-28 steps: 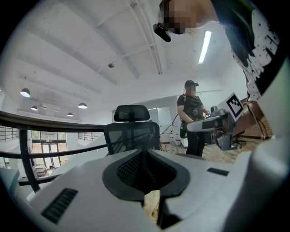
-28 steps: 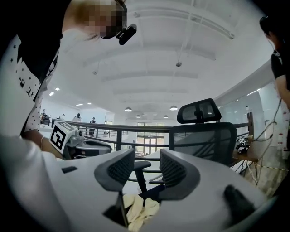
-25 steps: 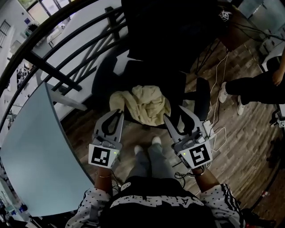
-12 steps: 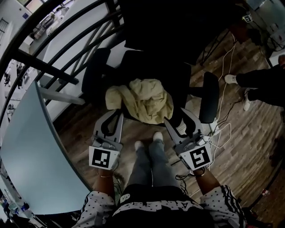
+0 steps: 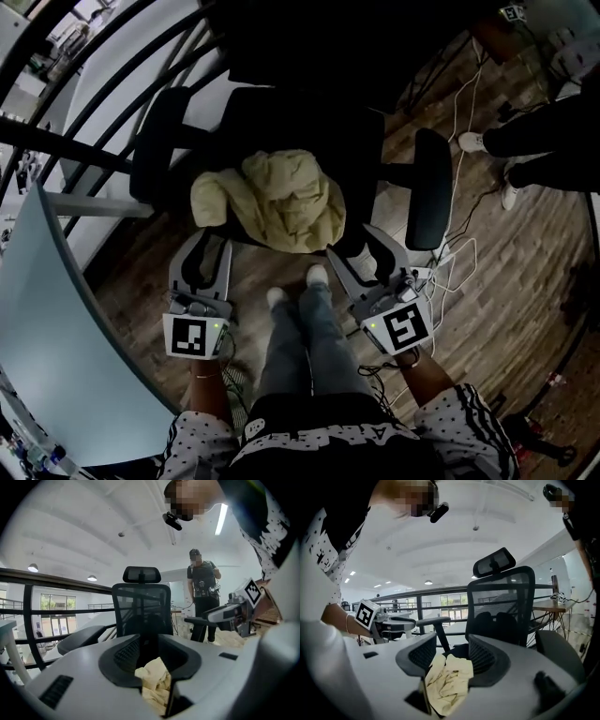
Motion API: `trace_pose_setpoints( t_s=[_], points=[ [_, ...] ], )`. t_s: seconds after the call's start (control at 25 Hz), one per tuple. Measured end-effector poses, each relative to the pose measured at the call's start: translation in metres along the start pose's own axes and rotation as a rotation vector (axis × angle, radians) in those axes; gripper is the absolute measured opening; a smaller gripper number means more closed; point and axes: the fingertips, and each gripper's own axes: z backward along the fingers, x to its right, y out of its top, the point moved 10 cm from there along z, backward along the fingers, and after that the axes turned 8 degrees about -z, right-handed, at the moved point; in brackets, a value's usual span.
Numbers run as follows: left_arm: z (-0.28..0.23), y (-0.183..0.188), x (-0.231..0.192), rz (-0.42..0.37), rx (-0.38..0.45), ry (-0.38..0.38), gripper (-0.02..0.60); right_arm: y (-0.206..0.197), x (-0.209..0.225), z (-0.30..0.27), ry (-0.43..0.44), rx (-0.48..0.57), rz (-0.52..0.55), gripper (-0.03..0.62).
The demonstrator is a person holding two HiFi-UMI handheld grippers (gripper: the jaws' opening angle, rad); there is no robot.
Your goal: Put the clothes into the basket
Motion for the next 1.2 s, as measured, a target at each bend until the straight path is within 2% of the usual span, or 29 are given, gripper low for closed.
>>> trace_pose_setpoints(
  t_s=[0.16,0.32,0.76,0.92,1.2],
  points=[
    [-0.001,-0.007,0.003,0.01,-0.023,0.004,0.112,-0.001,0.001,-0.002,-0.006,0.016,-0.035,0.196],
    [-0.014,-0.015,0.007,0.019,-0.015,-0.011,0.124,-0.007,0.009,0.001,-0.016,0.004,0.0,0.196],
    [-0.028,-0.064,0.005,0.051,-0.075,-0.019,0.178,-0.055,0.022,-0.024,0.002,-0.088,-0.021,0.227],
    [-0.03,-0.082,0.004,0.04,-0.096,-0.024,0.184,-0.072,0.028,-0.03,-0.007,-0.119,-0.032,0.232],
    [-0.042,-0.101,0.002,0.066,-0.114,-0.016,0.193,-0.091,0.035,-0.039,-0.026,-0.146,-0.046,0.233]
  ],
)
